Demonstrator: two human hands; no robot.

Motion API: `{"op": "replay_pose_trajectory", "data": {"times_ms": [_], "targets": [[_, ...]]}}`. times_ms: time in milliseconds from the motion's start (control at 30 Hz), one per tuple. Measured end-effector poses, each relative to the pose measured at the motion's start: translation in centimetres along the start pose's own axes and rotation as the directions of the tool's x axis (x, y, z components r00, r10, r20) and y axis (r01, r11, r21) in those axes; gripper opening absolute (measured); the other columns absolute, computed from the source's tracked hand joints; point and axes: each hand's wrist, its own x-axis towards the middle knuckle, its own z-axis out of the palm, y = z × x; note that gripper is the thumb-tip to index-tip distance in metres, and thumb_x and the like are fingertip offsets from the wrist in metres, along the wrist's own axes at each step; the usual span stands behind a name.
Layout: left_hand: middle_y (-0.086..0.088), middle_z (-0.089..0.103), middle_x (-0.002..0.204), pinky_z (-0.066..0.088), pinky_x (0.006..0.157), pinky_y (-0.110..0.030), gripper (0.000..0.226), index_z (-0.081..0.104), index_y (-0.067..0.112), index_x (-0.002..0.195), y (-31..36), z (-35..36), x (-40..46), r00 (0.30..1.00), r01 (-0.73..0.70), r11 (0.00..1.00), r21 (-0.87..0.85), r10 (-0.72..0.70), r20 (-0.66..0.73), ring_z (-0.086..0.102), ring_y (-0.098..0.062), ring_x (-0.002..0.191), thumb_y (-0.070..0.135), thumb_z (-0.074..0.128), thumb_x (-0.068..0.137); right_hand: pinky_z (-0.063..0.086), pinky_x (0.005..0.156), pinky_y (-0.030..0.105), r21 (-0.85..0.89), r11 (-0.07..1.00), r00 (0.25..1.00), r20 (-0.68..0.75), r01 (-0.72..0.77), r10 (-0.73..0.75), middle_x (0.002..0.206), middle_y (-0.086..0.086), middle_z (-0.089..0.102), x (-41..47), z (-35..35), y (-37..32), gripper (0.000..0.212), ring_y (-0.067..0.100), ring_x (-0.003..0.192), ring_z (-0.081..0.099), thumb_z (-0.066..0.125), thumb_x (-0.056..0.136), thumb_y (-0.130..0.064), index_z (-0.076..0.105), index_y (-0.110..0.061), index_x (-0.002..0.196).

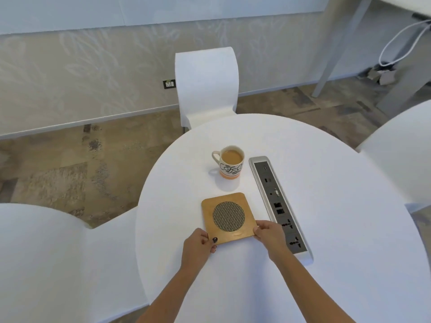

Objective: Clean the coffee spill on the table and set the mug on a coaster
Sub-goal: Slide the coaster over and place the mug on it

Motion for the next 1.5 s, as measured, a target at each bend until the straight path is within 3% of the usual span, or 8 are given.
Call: {"op": "replay_pose_trajectory", "data": {"times_ms": [200, 500, 600, 833, 1067, 1200, 1367, 1500], "targets": [[-0.009, 0.067, 0.061, 0.048, 0.056, -0.029, 0.023, 0.047, 0.007, 0.072, 0.6, 0.0, 1.1, 0.998, 0.010, 0.993, 0.117, -0.018, 0.066, 0.059, -0.019, 0.049, 0.008, 0.068, 0.083, 0.054, 0.085, 0.040, -0.177, 0.984, 0.992, -0.126, -0.029, 0.007, 0.092, 0.007, 0.068, 0.5, 0.5, 0.7, 0.024, 0.021, 0.083, 0.062, 0.061, 0.084, -0.003, 0.068, -0.005, 0.106], [-0.004, 0.070, 0.058, 0.057, 0.067, -0.038, 0.019, 0.054, 0.010, 0.073, 1.2, -1.5, 3.5, 0.989, -0.053, 0.903, 0.426, -0.012, 0.148, 0.068, -0.023, 0.058, 0.021, 0.066, 0.083, 0.053, 0.080, 0.038, -0.285, 0.958, 0.996, -0.089, -0.040, 0.015, 0.098, 0.004, 0.064, 0.7, 0.2, -0.7, 0.032, 0.022, 0.083, 0.060, 0.066, 0.079, -0.006, 0.063, -0.011, 0.110], [-0.005, 0.070, 0.072, 0.055, 0.069, -0.040, 0.024, 0.053, 0.015, 0.077, 3.3, -2.6, 6.1, 0.992, -0.114, 0.858, 0.500, 0.074, 0.100, 0.067, -0.028, 0.070, 0.033, 0.068, 0.082, 0.047, 0.073, 0.031, -0.288, 0.956, 0.993, -0.085, 0.058, -0.085, 0.102, 0.005, 0.059, 1.5, -0.1, -3.1, 0.041, 0.020, 0.088, 0.058, 0.067, 0.080, -0.013, 0.056, -0.012, 0.119], [-0.009, 0.059, 0.116, 0.045, 0.086, -0.039, 0.034, 0.056, 0.010, 0.120, 11.5, -3.2, 13.9, 0.884, -0.415, 0.676, 0.609, 0.458, 0.094, 0.056, -0.031, 0.106, 0.019, 0.065, 0.088, 0.039, 0.099, 0.038, -0.414, 0.801, 0.889, 0.052, 0.433, -0.454, 0.122, 0.006, 0.042, 5.9, 1.8, -11.9, 0.079, 0.023, 0.116, 0.043, 0.080, 0.068, -0.028, 0.039, -0.012, 0.134], [-0.010, 0.046, 0.142, 0.047, 0.094, -0.042, 0.053, 0.044, 0.011, 0.140, 14.3, -1.7, 19.2, 0.790, -0.571, 0.516, 0.639, 0.559, 0.254, 0.051, -0.032, 0.120, -0.002, 0.052, 0.090, 0.031, 0.105, 0.039, -0.515, 0.641, 0.813, 0.236, 0.569, -0.532, 0.138, 0.013, 0.034, 10.4, 6.0, -15.7, 0.111, 0.027, 0.128, 0.032, 0.088, 0.058, -0.033, 0.023, -0.005, 0.143], [-0.009, 0.058, 0.127, 0.049, 0.088, -0.040, 0.048, 0.051, 0.012, 0.135, 14.6, -1.3, 20.8, 0.756, -0.623, 0.485, 0.614, 0.574, 0.314, 0.057, -0.028, 0.111, -0.005, 0.047, 0.090, 0.040, 0.099, 0.039, -0.479, 0.685, 0.833, 0.246, 0.549, -0.496, 0.136, 0.009, 0.035, 12.2, 7.2, -15.3, 0.109, 0.022, 0.125, 0.036, 0.088, 0.054, -0.033, 0.026, -0.011, 0.140], [-0.009, 0.062, 0.088, 0.050, 0.067, -0.045, 0.029, 0.063, 0.008, 0.098, 15.1, -1.0, 21.6, 0.745, -0.622, 0.482, 0.617, 0.605, 0.279, 0.059, -0.030, 0.080, -0.002, 0.041, 0.081, 0.049, 0.082, 0.038, -0.485, 0.670, 0.811, 0.164, 0.562, -0.562, 0.124, 0.000, 0.044, 12.8, 7.5, -14.5, 0.092, 0.015, 0.111, 0.045, 0.084, 0.055, -0.034, 0.035, -0.018, 0.131], [-0.011, 0.062, 0.081, 0.049, 0.063, -0.044, 0.027, 0.061, 0.005, 0.091, 15.4, -0.9, 21.4, 0.760, -0.601, 0.503, 0.621, 0.600, 0.250, 0.057, -0.032, 0.075, -0.011, 0.043, 0.078, 0.047, 0.073, 0.032, -0.519, 0.643, 0.793, 0.122, 0.563, -0.597, 0.120, -0.004, 0.049, 12.6, 7.7, -14.5, 0.088, 0.013, 0.103, 0.050, 0.082, 0.053, -0.040, 0.038, -0.019, 0.126]]}}
